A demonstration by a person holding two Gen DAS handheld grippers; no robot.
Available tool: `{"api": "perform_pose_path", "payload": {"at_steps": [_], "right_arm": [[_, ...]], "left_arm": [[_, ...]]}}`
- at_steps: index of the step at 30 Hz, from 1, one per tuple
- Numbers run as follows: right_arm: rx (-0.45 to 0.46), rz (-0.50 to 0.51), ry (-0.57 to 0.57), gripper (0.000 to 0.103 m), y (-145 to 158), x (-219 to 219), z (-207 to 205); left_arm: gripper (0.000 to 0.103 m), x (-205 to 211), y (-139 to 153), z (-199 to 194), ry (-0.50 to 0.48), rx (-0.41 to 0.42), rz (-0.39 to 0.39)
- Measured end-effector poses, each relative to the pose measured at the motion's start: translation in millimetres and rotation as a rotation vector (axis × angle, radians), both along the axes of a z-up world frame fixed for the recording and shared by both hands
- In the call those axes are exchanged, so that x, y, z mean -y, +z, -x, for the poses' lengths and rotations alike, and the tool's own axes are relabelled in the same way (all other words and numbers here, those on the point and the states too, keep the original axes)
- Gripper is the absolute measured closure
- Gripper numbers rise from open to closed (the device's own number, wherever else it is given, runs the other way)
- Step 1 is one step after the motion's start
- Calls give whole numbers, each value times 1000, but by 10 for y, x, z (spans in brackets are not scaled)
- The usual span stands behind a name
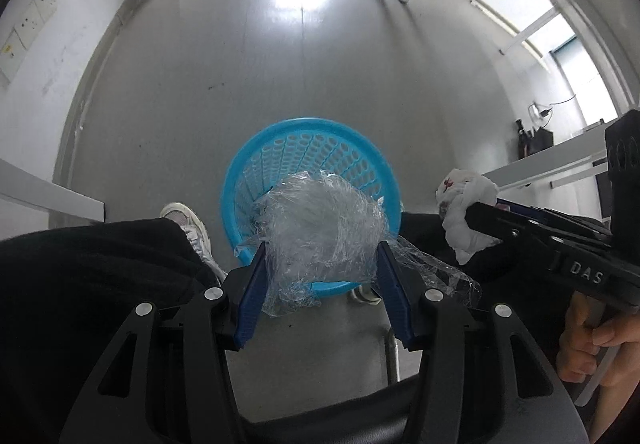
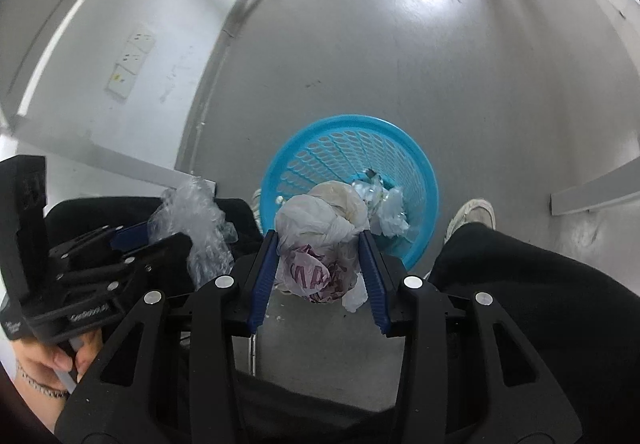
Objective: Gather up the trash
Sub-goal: 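Open both tools to drop the pieces into the wastebasket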
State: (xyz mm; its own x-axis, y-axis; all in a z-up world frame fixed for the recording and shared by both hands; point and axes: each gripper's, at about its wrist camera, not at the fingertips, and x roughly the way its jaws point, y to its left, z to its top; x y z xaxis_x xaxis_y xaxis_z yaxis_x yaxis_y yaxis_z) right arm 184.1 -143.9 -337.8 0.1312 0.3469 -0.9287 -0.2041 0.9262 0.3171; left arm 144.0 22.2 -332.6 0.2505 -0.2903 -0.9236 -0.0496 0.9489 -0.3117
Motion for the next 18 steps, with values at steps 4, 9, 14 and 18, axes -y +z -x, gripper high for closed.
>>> {"api": "perform_pose_path", "payload": {"at_steps": [4, 9, 14, 18], "right_arm": [[-38, 24, -17, 64, -199, -14, -159], [-86, 53, -22, 64, -407, -63, -320], [-147, 100, -53, 64, -739, -99, -510], [-183, 112, -79, 63, -923, -75, -617]], "left_arm": [[52, 53, -133, -158, -22, -28, -42], [51, 76, -330, -349, -39, -71, -83], [51, 178, -544, -491, -78, -118, -141], [51, 237, -692, -534, -110, -151, -204]]}}
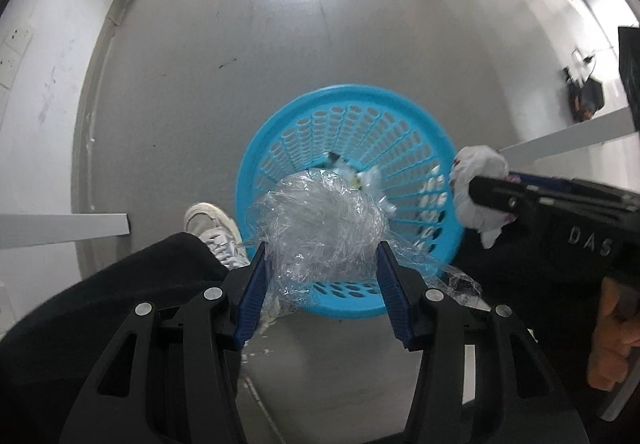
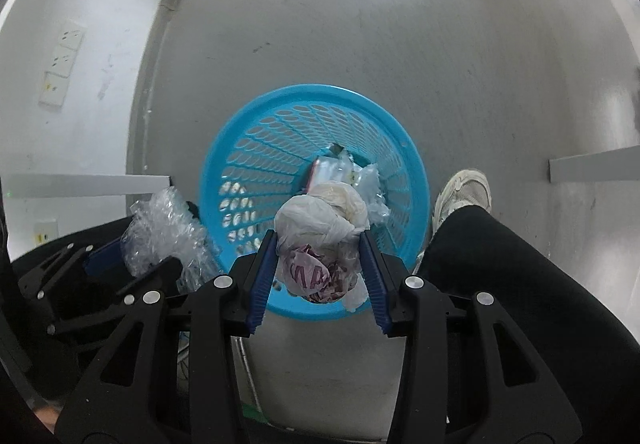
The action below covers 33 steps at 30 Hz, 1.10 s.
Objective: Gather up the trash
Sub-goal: 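Open both tools to drop the pieces into the wastebasket, then raise both open tools back up toward the table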
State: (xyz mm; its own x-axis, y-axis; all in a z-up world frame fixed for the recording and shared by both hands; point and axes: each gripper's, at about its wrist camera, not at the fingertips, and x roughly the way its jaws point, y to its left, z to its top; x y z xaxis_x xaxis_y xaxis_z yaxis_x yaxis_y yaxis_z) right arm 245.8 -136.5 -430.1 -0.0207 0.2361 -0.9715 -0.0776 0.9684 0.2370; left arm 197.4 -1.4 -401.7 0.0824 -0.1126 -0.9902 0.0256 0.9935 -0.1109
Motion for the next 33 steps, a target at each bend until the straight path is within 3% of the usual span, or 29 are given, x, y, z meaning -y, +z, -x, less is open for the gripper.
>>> {"api": "perform_pose_path", "payload": {"at_steps": [5, 7, 9, 13, 20, 33], "right_arm": [[-23, -8, -33, 61, -122, 35, -74], [-24, -15, -38, 52, -141, 30, -98], [-18, -18, -40, 45, -152, 29, -113], [6, -24, -27, 37, -135, -13, -112], [40, 3, -24, 36, -2, -11, -44], [218, 3, 32, 28, 705, -2, 397]], "left_arm": [[50, 15, -75, -61, -3, -25, -15], [43, 33, -48, -73, -2, -16, 0], [27, 40, -4, -82, -13, 15, 6], [26, 45, 38, -78, -9, 44, -17], [26, -34, 94, -54, 39, 55, -13], [21, -337, 619, 307, 144, 195, 126]]}}
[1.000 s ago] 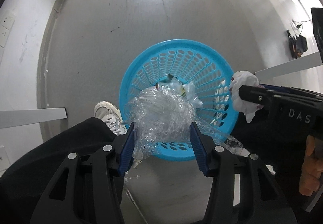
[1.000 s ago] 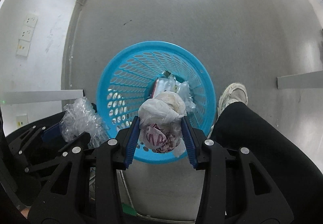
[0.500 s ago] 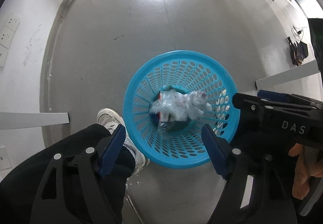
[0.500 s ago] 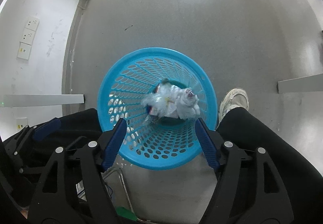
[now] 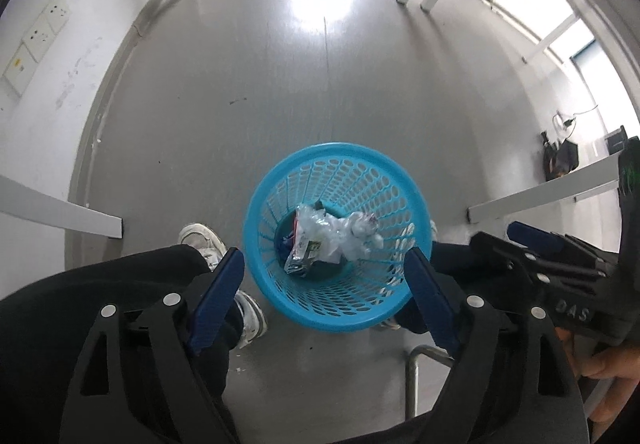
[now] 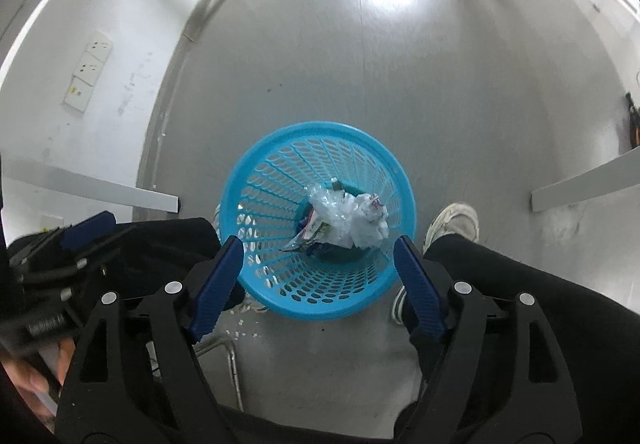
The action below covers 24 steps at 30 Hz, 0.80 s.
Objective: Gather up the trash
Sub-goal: 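Raise both open tools back up toward the table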
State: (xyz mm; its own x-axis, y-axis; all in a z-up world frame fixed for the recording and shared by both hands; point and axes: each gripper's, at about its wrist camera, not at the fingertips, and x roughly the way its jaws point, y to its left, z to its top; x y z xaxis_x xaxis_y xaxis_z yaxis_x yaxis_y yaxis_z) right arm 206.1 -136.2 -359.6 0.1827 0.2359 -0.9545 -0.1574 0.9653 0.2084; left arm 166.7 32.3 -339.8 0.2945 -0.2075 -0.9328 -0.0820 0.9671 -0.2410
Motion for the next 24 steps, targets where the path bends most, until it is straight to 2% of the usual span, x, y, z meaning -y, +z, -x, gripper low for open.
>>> {"api": "perform_pose_path", "payload": {"at_steps": [4, 6, 8, 12, 24], "right_arm": [[61, 19, 29, 23, 241, -4, 207], [88, 16, 30, 19, 350, 32, 311], [118, -2, 33, 13, 478, 55, 435], [165, -36, 34, 9, 719, 134, 663], [348, -83, 20, 9, 1574, 467, 1273]], "left_arm": [[15, -8, 153, 152, -9, 29, 1], [6, -19, 274, 240, -18, 52, 19], [6, -31, 395, 349, -22, 84, 21], [6, -26, 610, 556, -39, 132, 0], [6, 13, 1595, 1134, -106, 403, -49]]}}
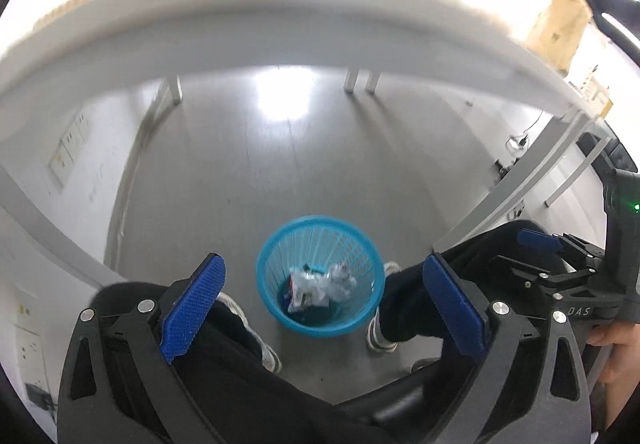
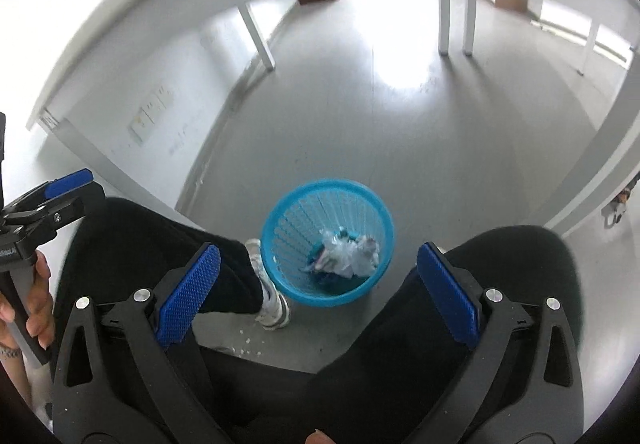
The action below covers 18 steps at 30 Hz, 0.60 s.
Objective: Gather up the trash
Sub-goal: 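Raise both open tools back up toward the table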
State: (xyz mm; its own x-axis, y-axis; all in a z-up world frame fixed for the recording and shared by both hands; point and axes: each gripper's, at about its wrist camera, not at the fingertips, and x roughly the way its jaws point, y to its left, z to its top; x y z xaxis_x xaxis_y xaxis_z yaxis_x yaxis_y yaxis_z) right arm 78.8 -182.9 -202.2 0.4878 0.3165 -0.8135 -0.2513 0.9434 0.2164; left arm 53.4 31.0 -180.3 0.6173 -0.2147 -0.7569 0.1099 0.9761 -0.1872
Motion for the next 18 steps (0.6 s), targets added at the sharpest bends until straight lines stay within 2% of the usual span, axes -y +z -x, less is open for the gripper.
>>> {"api": "perform_pose_path", "payload": {"at_steps": [5, 11, 18], "right_arm": [[120, -30, -1, 9, 521, 99, 168], [252, -72, 2, 9, 1169, 146, 182], [338, -111, -14, 9, 1600, 164, -53]], "left_arm": [[6, 14, 353, 149, -33, 80, -18], [6, 23, 829, 230, -65, 192, -2], [6, 75, 1298, 116, -83, 285, 3]]}}
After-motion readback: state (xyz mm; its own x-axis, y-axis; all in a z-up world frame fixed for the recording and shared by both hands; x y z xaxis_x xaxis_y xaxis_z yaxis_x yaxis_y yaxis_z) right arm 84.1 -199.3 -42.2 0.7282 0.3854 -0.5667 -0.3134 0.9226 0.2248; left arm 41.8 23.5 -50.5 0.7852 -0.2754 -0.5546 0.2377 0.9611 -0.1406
